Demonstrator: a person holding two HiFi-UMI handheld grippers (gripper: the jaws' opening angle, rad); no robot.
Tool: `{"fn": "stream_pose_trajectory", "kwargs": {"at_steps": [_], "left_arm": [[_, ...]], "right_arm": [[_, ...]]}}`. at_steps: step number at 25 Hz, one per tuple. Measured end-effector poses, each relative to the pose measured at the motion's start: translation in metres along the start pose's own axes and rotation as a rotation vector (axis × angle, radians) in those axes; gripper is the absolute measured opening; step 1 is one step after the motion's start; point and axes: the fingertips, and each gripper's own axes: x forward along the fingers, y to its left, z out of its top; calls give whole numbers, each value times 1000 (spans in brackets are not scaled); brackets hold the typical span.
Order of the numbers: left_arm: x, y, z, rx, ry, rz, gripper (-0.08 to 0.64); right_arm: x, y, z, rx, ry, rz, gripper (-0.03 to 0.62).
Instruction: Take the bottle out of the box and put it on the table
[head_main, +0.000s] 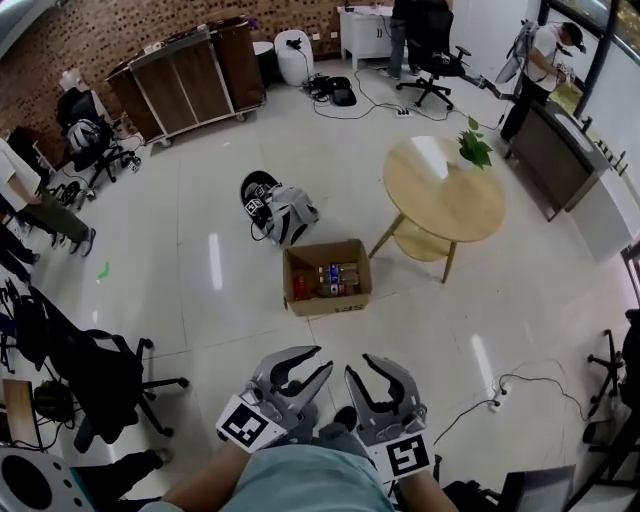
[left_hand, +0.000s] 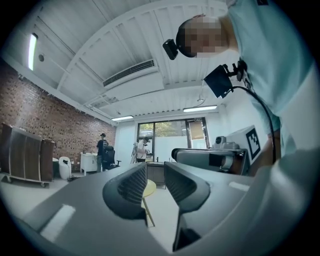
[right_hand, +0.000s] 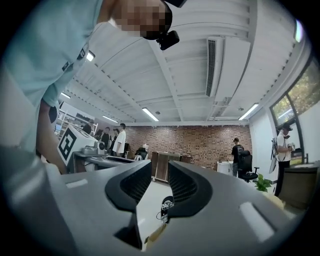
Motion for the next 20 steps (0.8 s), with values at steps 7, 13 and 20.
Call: {"fn": "stream_pose_trajectory", "kwargs": {"at_steps": [7,13,20], "left_arm": [[49,110,-13,-38,-50,20,101],[67,209,-1,-45,-98,14,91],[91,273,-7,-49,-79,52,11]], "right_arm": [[94,-53,-24,17,30,-23,87],[185,-73,-26,-28,64,-33,86],[252,-111,-33,-28,68,-26,73]]}}
